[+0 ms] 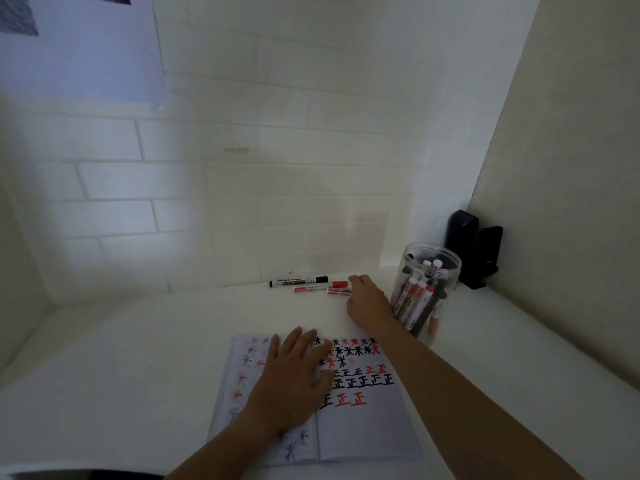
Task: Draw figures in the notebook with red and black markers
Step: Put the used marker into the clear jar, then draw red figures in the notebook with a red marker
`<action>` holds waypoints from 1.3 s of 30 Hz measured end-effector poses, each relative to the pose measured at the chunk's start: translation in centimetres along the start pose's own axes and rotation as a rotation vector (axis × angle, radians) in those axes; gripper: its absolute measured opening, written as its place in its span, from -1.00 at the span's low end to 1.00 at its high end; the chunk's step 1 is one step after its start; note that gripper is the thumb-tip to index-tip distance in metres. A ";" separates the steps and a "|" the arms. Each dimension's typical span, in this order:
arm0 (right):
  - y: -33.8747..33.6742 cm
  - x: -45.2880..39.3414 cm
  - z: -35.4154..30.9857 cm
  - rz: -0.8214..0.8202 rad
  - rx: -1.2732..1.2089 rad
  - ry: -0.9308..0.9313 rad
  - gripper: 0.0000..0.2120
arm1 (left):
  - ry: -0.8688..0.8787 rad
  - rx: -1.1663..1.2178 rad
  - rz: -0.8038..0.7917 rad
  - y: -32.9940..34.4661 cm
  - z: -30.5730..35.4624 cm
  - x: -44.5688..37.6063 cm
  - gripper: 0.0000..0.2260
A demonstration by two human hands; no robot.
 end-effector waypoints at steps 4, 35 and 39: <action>0.7 -0.8 0.2 0.046 0.144 0.021 -0.75 | 0.000 0.014 0.003 0.1 -0.1 -0.1 -0.35; -3.7 15.2 5.7 -0.254 -1.126 0.016 -0.88 | 0.220 0.316 0.417 -4.1 2.0 1.3 -0.73; -5.0 16.5 3.3 0.058 -0.437 -0.374 -0.82 | 0.280 0.207 0.373 -3.7 2.5 0.9 -0.67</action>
Point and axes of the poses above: each hand's wrist, its own x-axis away from the middle knuckle, its own y-axis out of the palm, z = x × y, the point moved 9 cm from there along -x, towards the middle knuckle, and after that the axes turned 13 degrees about y, right-handed, at the moved point
